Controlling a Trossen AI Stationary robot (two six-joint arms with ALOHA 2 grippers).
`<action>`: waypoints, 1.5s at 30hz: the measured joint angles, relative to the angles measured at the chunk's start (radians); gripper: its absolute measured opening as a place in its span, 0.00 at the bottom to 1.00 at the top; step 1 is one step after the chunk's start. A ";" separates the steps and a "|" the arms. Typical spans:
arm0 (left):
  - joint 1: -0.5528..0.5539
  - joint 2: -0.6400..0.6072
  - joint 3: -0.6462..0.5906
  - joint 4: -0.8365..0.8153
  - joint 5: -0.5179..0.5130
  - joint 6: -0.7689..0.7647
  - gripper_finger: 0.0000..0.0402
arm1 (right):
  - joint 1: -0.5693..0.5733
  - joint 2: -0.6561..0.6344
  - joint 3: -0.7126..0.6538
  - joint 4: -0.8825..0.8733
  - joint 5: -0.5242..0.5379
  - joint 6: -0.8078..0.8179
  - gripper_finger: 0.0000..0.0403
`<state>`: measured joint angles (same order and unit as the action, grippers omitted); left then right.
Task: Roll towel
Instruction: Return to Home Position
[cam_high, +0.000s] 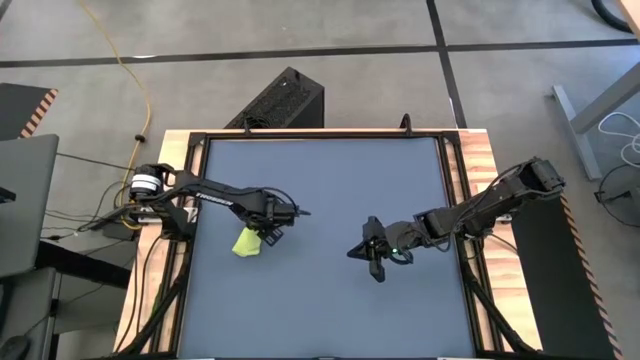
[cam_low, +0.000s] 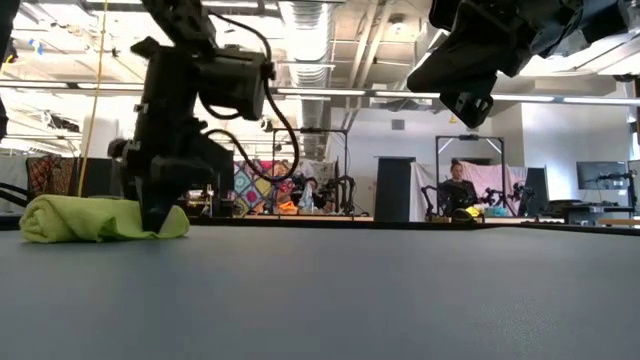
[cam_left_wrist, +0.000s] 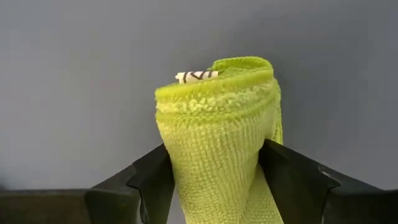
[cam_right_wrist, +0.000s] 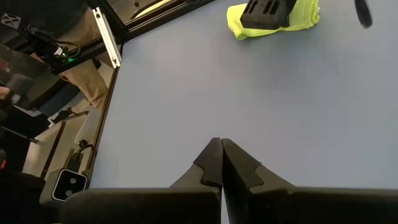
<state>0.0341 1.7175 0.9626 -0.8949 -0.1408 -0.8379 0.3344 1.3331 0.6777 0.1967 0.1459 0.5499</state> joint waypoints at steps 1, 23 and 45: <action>0.000 -0.005 -0.021 0.024 0.011 -0.008 0.55 | 0.000 0.000 0.000 0.000 0.000 0.000 0.06; 0.056 -0.387 -0.305 0.081 -0.168 -0.592 0.55 | -0.004 0.000 0.000 -0.002 0.002 -0.041 0.06; 0.057 -0.415 -0.268 0.141 -0.079 -0.258 0.55 | -0.016 0.000 0.000 0.024 0.002 -0.061 0.06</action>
<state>0.0910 1.3022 0.6946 -0.7544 -0.2200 -1.0954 0.3183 1.3331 0.6777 0.2206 0.1478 0.4894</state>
